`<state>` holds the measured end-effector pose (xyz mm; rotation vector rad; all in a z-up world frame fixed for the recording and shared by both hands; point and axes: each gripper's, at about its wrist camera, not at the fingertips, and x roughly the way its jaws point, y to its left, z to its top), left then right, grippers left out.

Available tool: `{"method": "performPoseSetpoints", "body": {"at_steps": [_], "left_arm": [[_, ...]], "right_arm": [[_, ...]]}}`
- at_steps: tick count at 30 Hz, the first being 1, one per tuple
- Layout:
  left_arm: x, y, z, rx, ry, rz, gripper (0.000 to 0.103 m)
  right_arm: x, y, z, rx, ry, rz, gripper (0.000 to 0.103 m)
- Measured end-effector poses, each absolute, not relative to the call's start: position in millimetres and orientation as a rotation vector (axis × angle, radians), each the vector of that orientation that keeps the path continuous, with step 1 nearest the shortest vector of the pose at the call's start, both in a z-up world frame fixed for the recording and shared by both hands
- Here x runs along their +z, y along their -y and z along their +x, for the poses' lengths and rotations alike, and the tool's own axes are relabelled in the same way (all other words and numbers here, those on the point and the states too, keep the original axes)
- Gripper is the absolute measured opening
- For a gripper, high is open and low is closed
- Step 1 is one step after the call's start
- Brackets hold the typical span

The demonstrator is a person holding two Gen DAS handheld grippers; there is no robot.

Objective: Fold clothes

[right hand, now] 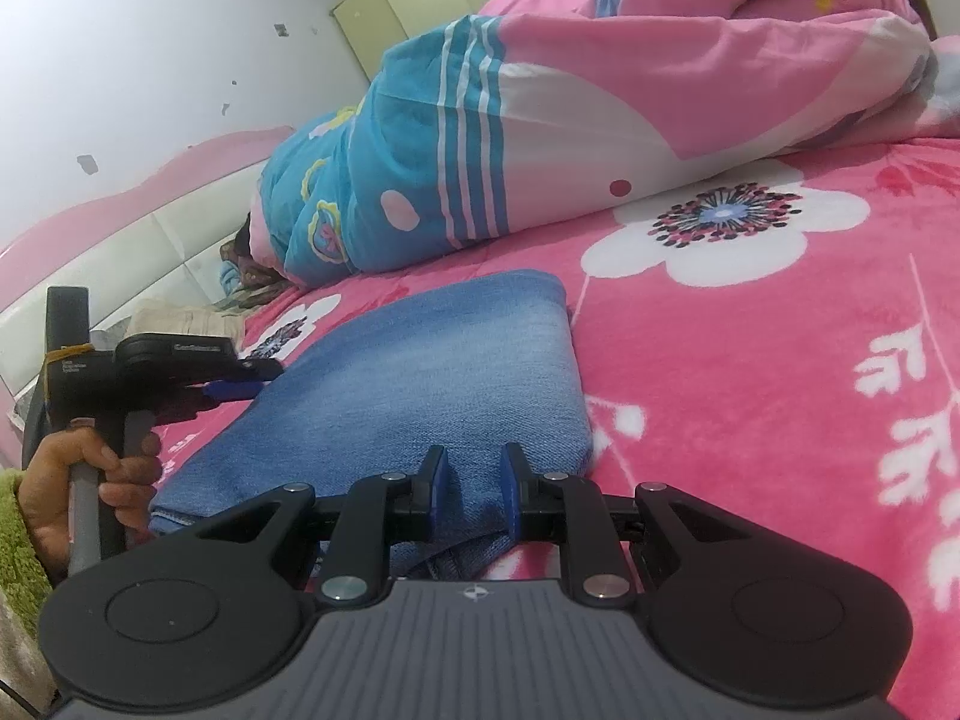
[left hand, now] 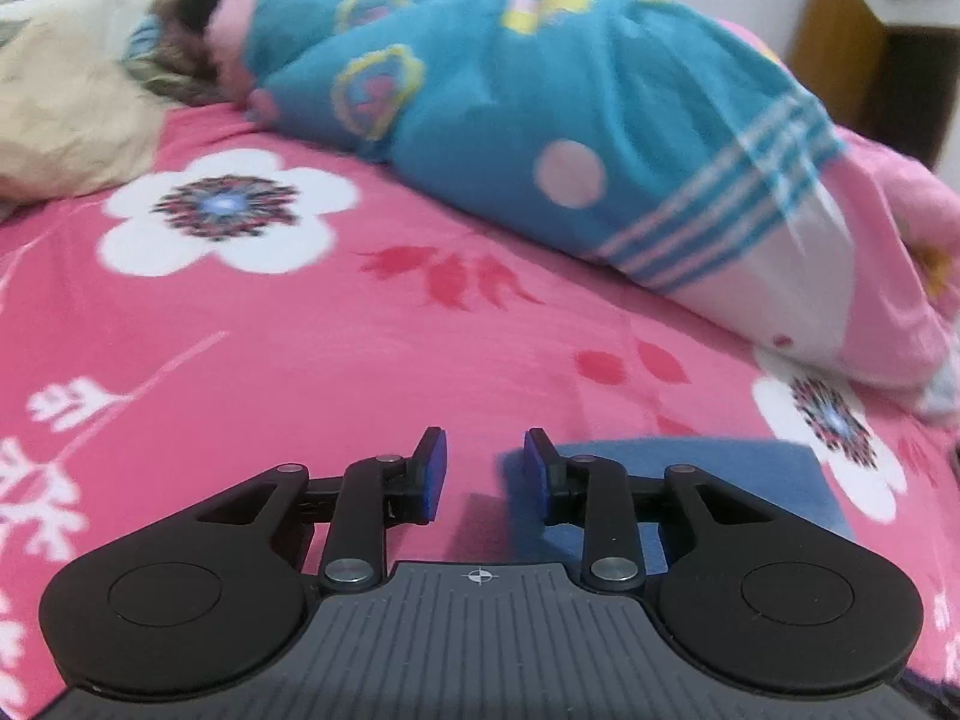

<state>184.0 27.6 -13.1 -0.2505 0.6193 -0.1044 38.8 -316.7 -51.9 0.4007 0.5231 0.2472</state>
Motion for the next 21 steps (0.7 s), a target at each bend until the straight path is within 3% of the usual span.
{"method": "performPoseSetpoints", "body": {"at_steps": [7,12,16,21], "left_arm": [[21.1,0.0,129.8,-0.216,-0.448,-0.055,0.028],[3.1,50.9,96.4,-0.393,-0.457,0.137,0.028],[-22.0,36.6,75.2,-0.381,-0.477,0.108,0.029],[-15.3,-3.4,47.6,-0.352,-0.443,0.048,0.029]], "right_arm": [[-53.8,319.9,38.0,0.255,-0.517,0.42,0.02],[-54.0,320.4,38.2,0.257,-0.517,0.425,0.02],[-54.1,320.9,37.6,0.261,-0.517,0.428,0.02],[-54.9,322.9,37.8,0.264,-0.516,0.437,0.02]]}}
